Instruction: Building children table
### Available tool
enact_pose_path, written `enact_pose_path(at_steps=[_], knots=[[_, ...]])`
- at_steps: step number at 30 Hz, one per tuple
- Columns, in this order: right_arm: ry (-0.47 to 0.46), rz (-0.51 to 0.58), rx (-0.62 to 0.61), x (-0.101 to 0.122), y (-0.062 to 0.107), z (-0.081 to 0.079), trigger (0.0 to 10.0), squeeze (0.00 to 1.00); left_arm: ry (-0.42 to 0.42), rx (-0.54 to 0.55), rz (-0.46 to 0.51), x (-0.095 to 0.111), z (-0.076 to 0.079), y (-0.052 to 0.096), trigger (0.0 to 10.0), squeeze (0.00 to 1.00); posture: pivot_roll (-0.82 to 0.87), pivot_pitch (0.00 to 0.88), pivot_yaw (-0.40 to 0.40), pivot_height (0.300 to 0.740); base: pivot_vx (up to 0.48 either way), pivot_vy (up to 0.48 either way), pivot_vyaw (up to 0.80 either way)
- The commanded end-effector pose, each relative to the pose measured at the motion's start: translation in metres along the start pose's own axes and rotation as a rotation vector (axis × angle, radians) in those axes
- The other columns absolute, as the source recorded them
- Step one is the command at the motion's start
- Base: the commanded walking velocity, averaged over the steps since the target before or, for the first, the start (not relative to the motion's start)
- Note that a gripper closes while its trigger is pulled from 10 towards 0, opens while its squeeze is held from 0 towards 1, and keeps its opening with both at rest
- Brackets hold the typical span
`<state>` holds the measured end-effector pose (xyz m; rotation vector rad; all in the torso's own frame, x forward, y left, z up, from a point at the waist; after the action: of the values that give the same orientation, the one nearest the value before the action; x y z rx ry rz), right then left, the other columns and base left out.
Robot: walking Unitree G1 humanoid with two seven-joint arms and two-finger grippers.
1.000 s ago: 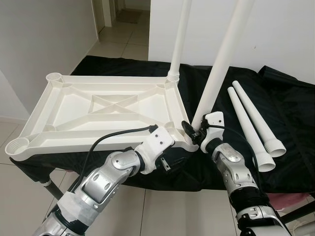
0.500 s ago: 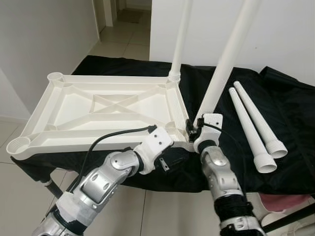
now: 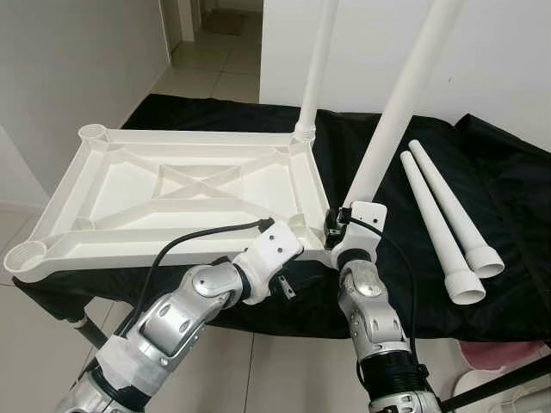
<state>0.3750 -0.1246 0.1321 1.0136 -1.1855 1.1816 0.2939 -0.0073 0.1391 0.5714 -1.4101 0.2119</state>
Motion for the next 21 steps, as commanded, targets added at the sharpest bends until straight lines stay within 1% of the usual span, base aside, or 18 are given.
enact_pose_path(at_steps=[1,2,5,8,9,10,11,13,15,16,17,18,20,21], knots=[[-0.034,0.012,0.017,0.0011,0.0014,0.0015,10.0,1.00,-0.004,-0.073,-0.032,-0.0052,0.0107,0.0006,10.0,0.00,0.01,0.018,-0.017,0.740,0.000,0.000,0.00],[-0.034,0.012,0.017,0.0011,0.0014,0.0015,10.0,1.00,-0.004,-0.073,-0.032,-0.0052,0.0107,0.0006,10.0,0.00,0.01,0.018,-0.017,0.740,0.000,0.000,0.00],[-0.031,0.041,0.075,0.0046,0.0011,0.0028,10.0,1.00,-0.006,-0.073,-0.031,-0.0048,0.0106,0.0003,10.0,0.00,0.01,0.020,-0.016,0.740,0.000,0.000,0.00],[-0.033,0.043,0.092,0.0047,0.0009,0.0024,10.0,1.00,-0.005,-0.074,-0.032,-0.0048,0.0105,0.0000,10.0,0.00,0.01,0.020,-0.017,0.740,0.000,0.000,0.00],[-0.029,0.074,0.167,0.0092,0.0007,0.0007,10.0,0.79,-0.008,-0.075,-0.033,-0.0046,0.0103,0.0001,10.0,0.00,0.01,0.019,-0.017,0.740,0.000,0.000,0.00],[-0.015,0.086,0.203,0.0107,0.0004,0.0002,10.0,0.00,-0.009,-0.075,-0.033,-0.0045,0.0100,0.0001,10.0,0.00,0.01,0.017,-0.016,0.740,0.000,0.000,0.00],[-0.015,0.086,0.203,0.0107,0.0004,0.0002,10.0,0.00,-0.009,-0.075,-0.033,-0.0045,0.0100,0.0001,10.0,0.00,0.01,0.017,-0.016,0.740,0.000,0.000,0.00],[0.007,0.089,0.260,0.0094,-0.0008,-0.0006,10.0,0.00,-0.012,-0.075,-0.034,-0.0043,0.0095,0.0000,10.0,0.00,0.01,0.014,-0.016,0.740,0.000,0.000,0.00],[0.007,0.089,0.260,0.0094,-0.0008,-0.0006,10.0,0.00,-0.012,-0.075,-0.034,-0.0043,0.0095,0.0000,10.0,0.00,0.01,0.014,-0.016,0.740,0.000,0.000,0.00],[0.026,0.089,0.293,0.0063,-0.0030,0.0007,10.0,0.00,-0.014,-0.075,-0.033,-0.0038,0.0092,-0.0005,10.0,0.00,0.00,0.009,-0.017,0.740,0.000,0.000,0.00],[0.026,0.089,0.293,0.0063,-0.0030,0.0007,10.0,0.00,-0.014,-0.075,-0.033,-0.0038,0.0092,-0.0005,10.0,0.00,0.00,0.009,-0.017,0.740,0.000,0.000,0.00],[0.046,0.085,0.327,0.0029,-0.0053,0.0016,10.0,0.00,-0.016,-0.075,-0.031,-0.0032,0.0086,-0.0013,10.0,0.00,0.00,0.004,-0.017,0.740,0.000,0.000,0.00],[0.128,0.116,0.407,0.0018,-0.0066,0.0000,10.0,0.00,-0.021,-0.076,-0.028,-0.0020,0.0084,-0.0024,10.0,0.00,0.00,0.003,-0.016,0.740,0.000,0.000,0.00],[0.154,0.132,0.460,0.0026,-0.0059,-0.0036,10.0,0.00,-0.021,-0.077,-0.028,-0.0017,0.0087,-0.0028,10.0,0.00,0.00,0.000,-0.012,0.740,0.000,0.000,0.00]])
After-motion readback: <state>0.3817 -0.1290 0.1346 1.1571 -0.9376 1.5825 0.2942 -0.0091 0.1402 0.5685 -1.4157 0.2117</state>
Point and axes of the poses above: a point about 5 cm out from each wrist's last joint towards the gripper, its own y axis pointing back from the gripper into the wrist, its own x axis along the axis of the wrist's last joint, z = x × y, the point moved 6 cm from there along -y, pointing out of the wrist towards the gripper, and after that the axes turned 15 degrees about y, right-handed, at the moved point
